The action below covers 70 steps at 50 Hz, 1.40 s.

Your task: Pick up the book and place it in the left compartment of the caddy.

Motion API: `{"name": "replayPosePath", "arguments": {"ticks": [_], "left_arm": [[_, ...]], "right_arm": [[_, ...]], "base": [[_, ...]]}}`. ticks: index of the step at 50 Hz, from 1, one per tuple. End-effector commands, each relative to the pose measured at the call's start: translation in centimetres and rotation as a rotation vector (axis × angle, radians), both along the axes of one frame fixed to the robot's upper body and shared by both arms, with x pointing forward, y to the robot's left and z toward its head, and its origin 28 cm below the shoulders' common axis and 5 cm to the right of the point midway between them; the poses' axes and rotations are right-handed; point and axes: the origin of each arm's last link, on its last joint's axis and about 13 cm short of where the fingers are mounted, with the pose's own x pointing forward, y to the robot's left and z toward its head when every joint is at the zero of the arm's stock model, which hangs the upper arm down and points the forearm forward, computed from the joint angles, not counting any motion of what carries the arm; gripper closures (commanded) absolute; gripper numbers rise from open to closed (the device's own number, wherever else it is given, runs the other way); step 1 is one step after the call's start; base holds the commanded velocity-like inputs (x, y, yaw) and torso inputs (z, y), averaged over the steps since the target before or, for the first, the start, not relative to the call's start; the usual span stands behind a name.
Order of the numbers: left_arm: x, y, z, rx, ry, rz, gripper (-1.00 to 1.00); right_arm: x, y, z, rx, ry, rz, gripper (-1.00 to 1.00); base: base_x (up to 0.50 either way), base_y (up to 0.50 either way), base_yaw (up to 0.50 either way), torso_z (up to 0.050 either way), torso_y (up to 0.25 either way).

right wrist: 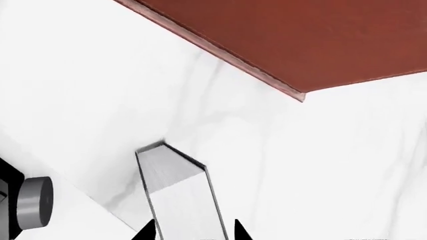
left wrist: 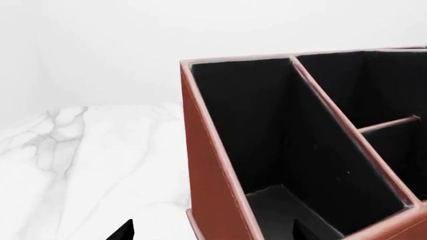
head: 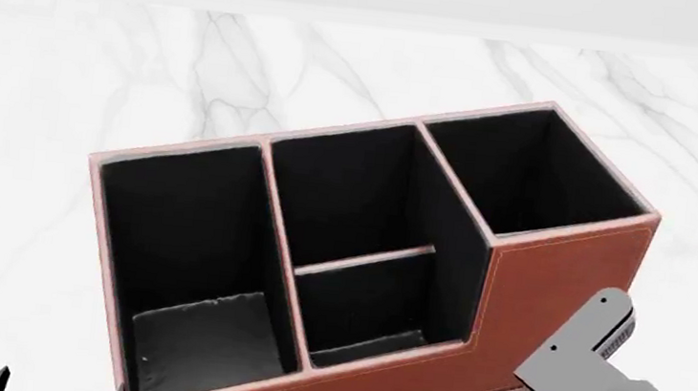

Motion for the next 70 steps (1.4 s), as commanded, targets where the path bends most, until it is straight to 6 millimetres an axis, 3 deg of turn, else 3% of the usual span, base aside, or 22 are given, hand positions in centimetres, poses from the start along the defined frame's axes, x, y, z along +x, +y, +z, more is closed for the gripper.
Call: {"name": "replayPosePath", "arguments": {"ticks": [1,9,13,20,26,34,44,53,60,70], "left_arm": [[0.0,0.0,0.0,0.000,-0.001,0.002,-1.00],[0.0,0.0,0.0,0.000,0.000,0.002,-1.00],[0.0,0.0,0.0,0.000,0.000,0.003,-1.00],[0.0,0.0,0.0,-0.001,-0.001,0.003,-1.00],[0.0,0.0,0.0,0.000,-0.001,0.003,-1.00],[0.0,0.1,0.0,-0.001,-0.001,0.007,-1.00],[0.0,0.1,0.0,0.000,-0.001,0.008,-1.00],[0.1,0.0,0.0,0.001,0.002,0.009,-1.00],[0.1,0.0,0.0,0.001,0.003,0.011,-1.00],[0.2,0.0,0.0,0.001,0.002,0.012,-1.00]], "right_arm": [[-0.1,1.2,-0.3,0.184,0.054,-0.054,1.00],[0.5,1.7,0.6,0.351,0.040,-0.195,1.00],[1.4,2.0,1.8,0.471,-0.067,-0.254,1.00],[2.1,1.9,2.5,0.498,-0.065,-0.441,1.00],[2.0,1.9,2.7,0.503,-0.041,-0.477,1.00],[1.3,2.1,5.0,0.463,-0.059,-0.476,1.00],[-0.1,3.6,9.8,0.410,-0.090,-0.425,1.00],[-0.2,5.2,14.3,0.396,-0.119,-0.371,1.00],[0.2,6.6,16.3,0.415,-0.123,-0.311,1.00],[1.8,8.3,17.5,0.469,-0.129,-0.254,1.00]], "base": [[0.00,0.00,0.00,0.000,0.000],[0.00,0.00,0.00,0.000,0.000],[0.00,0.00,0.00,0.000,0.000],[0.00,0.00,0.00,0.000,0.000],[0.00,0.00,0.00,0.000,0.000],[0.00,0.00,0.00,0.000,0.000],[0.00,0.00,0.00,0.000,0.001],[0.00,0.00,0.00,0.000,0.001],[0.00,0.00,0.00,0.000,0.001],[0.00,0.00,0.00,0.000,0.001]]}}
